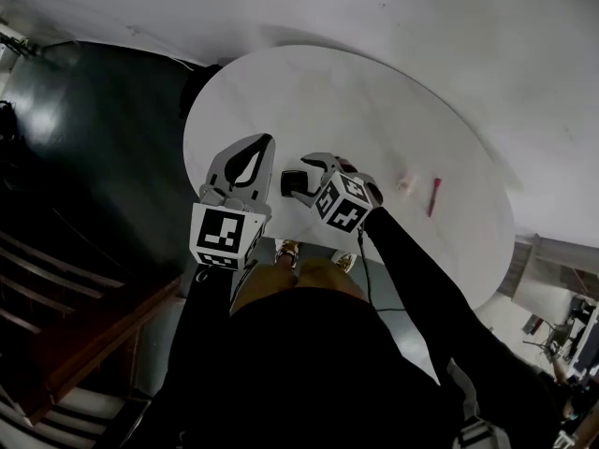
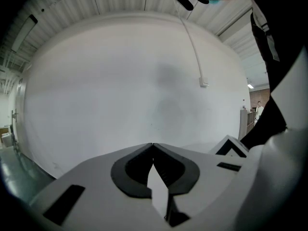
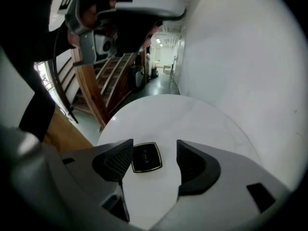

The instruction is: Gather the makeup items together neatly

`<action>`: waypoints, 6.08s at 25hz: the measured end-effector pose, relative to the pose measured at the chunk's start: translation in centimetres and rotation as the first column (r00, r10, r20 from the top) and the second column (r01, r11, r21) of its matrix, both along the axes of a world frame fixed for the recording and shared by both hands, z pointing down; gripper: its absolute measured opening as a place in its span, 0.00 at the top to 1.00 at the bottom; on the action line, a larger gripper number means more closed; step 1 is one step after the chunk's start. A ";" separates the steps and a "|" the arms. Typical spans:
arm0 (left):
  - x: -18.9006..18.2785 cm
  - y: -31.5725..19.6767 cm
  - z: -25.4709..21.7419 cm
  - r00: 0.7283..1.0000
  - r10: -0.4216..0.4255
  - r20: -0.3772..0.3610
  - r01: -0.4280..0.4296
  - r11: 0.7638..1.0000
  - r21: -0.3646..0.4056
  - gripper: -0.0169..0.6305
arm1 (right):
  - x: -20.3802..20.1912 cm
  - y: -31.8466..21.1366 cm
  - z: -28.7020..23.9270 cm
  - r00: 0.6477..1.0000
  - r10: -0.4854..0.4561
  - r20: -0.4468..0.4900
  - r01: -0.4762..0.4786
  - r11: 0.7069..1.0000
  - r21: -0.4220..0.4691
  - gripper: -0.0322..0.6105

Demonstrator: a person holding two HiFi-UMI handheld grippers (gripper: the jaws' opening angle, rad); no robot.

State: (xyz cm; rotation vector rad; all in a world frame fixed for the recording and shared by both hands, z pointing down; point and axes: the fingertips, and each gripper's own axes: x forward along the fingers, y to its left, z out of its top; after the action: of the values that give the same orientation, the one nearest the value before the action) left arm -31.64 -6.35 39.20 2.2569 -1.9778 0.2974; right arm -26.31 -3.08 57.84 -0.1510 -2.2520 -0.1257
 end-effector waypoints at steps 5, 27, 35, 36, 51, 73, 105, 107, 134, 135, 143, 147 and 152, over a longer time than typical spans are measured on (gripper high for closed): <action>-2.0 0.7 0.6 1.000 -0.005 -0.007 0.005 1.000 -0.007 0.95 | -0.5 1.8 4.7 0.978 -0.114 -0.176 0.119 0.993 0.018 0.44; -2.7 -0.8 1.8 0.997 0.073 -0.027 -0.073 0.997 -0.008 0.95 | 2.8 -1.9 8.8 0.925 -0.065 -0.374 0.081 0.996 0.028 0.44; 1.3 -4.1 1.9 0.984 0.174 -0.042 -0.175 0.984 -0.018 0.95 | 7.3 -5.7 8.9 0.922 0.049 -0.383 -0.042 0.999 0.025 0.44; 2.0 -4.6 1.8 0.981 0.188 -0.040 -0.189 0.982 -0.018 0.95 | 7.9 -6.2 8.9 0.921 0.060 -0.384 -0.054 0.998 0.025 0.44; 8.8 -7.7 1.9 0.950 0.310 -0.021 -0.311 0.950 -0.035 0.95 | 12.8 -10.5 8.9 0.908 0.156 -0.388 -0.158 0.987 0.027 0.44; 10.0 -6.4 1.7 0.957 0.290 -0.024 -0.291 0.956 -0.044 0.95 | 15.0 -11.4 9.1 0.903 0.136 -0.408 -0.130 0.991 0.043 0.44; 19.0 -7.6 -2.0 0.926 0.377 0.009 -0.377 0.926 0.022 0.95 | 26.6 -16.1 -10.0 0.662 0.703 0.262 -0.740 0.668 0.077 0.56; 19.8 -7.8 -2.3 0.926 0.376 0.016 -0.377 0.926 0.026 0.95 | 28.4 -15.9 -11.6 0.600 0.730 0.327 -0.783 0.620 0.053 0.61; 28.3 -8.8 -5.9 0.966 0.240 0.091 -0.251 0.959 0.132 0.95 | 39.3 -13.9 -21.8 0.309 0.627 0.715 -0.875 0.481 -0.044 0.91; 28.5 -8.8 -6.1 0.966 0.239 0.096 -0.250 0.959 0.136 0.95 | 39.3 -13.8 -22.1 0.311 0.618 0.722 -0.873 0.487 -0.041 0.91; 29.8 -8.7 -7.0 0.970 0.223 0.095 -0.237 0.956 0.173 0.95 | 40.7 -13.8 -23.3 0.315 0.588 0.745 -0.863 0.504 -0.033 0.91; 30.1 -8.7 -6.9 0.969 0.225 0.103 -0.240 0.956 0.168 0.95 | 40.8 -13.8 -24.0 0.311 0.571 0.760 -0.858 0.513 -0.034 0.91; 30.0 -9.0 -7.2 0.968 0.225 0.110 -0.241 0.956 0.167 0.95 | 41.0 -13.6 -24.4 0.305 0.567 0.765 -0.858 0.512 -0.038 0.91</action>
State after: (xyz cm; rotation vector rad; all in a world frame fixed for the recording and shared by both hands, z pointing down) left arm -1.61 -15.35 31.99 2.6428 -1.8459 0.2564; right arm 14.66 -16.66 33.42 1.4289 -2.7262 -0.1325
